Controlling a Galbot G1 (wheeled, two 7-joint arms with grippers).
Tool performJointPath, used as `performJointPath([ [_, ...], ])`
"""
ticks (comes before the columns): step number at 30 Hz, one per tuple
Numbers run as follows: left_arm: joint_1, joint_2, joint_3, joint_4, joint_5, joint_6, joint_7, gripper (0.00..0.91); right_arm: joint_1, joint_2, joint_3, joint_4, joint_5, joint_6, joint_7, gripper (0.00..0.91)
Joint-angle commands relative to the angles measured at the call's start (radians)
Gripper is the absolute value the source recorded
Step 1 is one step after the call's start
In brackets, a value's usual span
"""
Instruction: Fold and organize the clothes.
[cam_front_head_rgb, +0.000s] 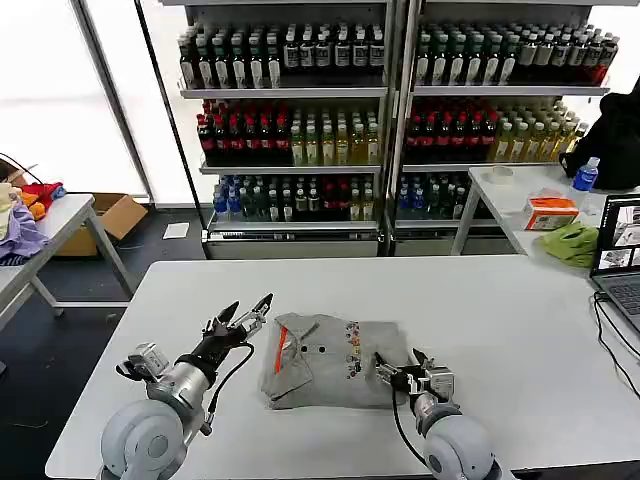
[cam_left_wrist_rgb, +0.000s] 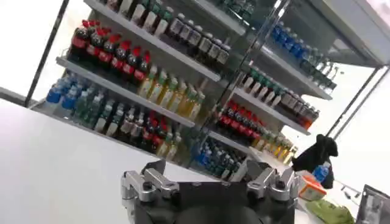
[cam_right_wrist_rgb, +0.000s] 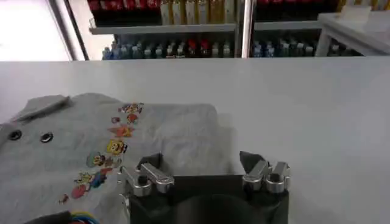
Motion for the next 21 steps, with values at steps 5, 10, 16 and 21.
performJointPath([
  [5,0.022,0.009,-0.032,-0.015,-0.002,-0.001,0.001,0.907,-0.044,-0.029,0.093,0.104,0.209,-0.005,-0.065,0.907],
  [10,0.033,0.007,-0.033,-0.015,-0.001,-0.001,0.002,0.907,-0.079,-0.026,0.126,0.03,0.252,0.046,-0.115,0.907],
  [16,0.025,0.0,-0.024,-0.013,0.0,-0.001,0.002,0.907,-0.074,-0.006,0.101,-0.006,0.298,0.086,-0.158,0.0],
  [21,0.026,0.0,-0.027,-0.014,0.001,-0.001,0.001,0.907,-0.058,0.007,0.078,-0.022,0.295,0.088,-0.15,0.0],
])
